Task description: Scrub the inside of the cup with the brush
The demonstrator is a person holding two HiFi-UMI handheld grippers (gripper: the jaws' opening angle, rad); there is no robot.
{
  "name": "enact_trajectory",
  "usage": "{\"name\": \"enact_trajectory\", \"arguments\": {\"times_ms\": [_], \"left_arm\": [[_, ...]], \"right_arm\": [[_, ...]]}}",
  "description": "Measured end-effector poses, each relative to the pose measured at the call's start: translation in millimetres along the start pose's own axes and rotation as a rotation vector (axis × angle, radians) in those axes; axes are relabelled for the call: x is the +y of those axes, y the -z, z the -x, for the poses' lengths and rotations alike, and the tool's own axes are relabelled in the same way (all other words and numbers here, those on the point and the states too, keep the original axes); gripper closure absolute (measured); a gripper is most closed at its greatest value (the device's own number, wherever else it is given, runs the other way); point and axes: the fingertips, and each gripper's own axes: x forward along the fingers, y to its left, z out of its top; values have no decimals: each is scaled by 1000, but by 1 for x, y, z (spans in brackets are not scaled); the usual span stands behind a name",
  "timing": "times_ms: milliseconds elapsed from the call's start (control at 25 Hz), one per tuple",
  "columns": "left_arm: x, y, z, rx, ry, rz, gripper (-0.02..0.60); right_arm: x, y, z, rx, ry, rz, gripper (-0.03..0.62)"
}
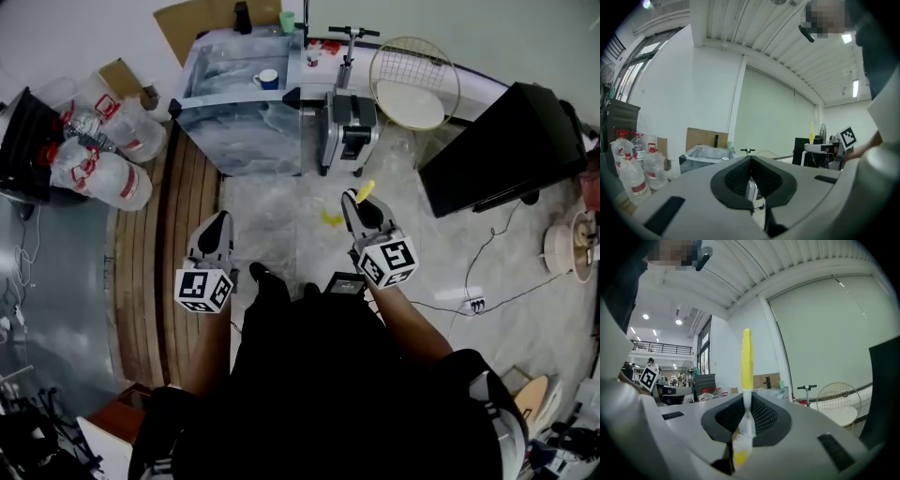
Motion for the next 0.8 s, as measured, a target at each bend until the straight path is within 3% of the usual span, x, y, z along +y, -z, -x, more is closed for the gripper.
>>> {"name": "enact_trajectory", "arguments": {"times_ms": [800], "left_arm": [[-35, 11, 12, 27, 25, -16, 566]], "right_arm": [[-4, 3, 29, -4, -24, -1, 546]]}}
